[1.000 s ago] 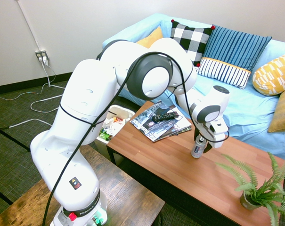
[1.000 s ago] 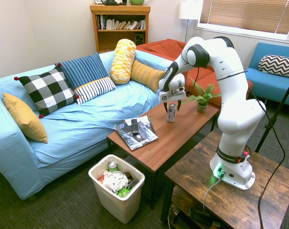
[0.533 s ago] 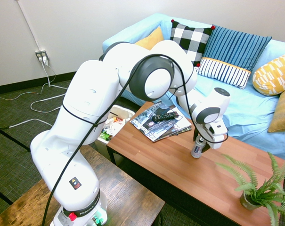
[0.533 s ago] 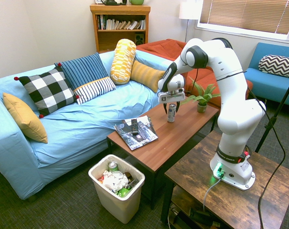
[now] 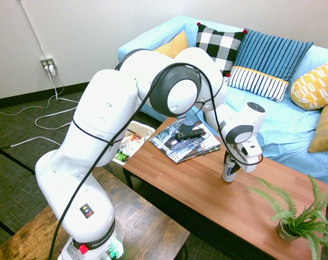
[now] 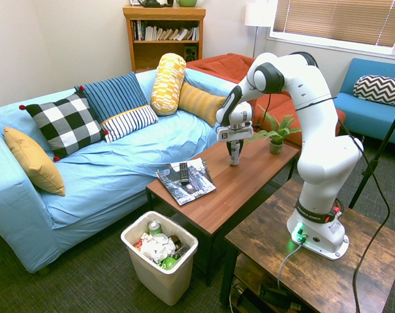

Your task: Throw the can in the trash bin

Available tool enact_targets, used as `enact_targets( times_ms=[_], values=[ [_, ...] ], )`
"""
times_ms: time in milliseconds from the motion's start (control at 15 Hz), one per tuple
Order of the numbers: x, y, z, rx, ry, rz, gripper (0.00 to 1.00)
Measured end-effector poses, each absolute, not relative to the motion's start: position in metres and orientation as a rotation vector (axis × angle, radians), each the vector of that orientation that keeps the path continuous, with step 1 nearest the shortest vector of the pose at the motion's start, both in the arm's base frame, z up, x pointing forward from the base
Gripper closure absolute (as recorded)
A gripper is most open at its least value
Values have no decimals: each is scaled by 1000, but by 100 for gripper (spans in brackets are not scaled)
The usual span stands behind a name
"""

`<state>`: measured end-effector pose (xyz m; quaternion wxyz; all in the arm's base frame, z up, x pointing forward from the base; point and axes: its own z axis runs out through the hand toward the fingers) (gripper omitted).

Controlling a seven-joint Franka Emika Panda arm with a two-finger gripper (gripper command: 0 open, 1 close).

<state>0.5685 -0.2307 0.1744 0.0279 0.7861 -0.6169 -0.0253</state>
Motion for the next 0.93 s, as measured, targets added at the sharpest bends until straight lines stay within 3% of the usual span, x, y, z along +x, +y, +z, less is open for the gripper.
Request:
enact_targets(
  times_ms=[267,533,933],
  values=[
    [588,-110,281,2584,-1689,149,100],
    [554,82,365,2660,-1468,312,100],
    [484,298,371,2791,-1145,399,100]
  ],
)
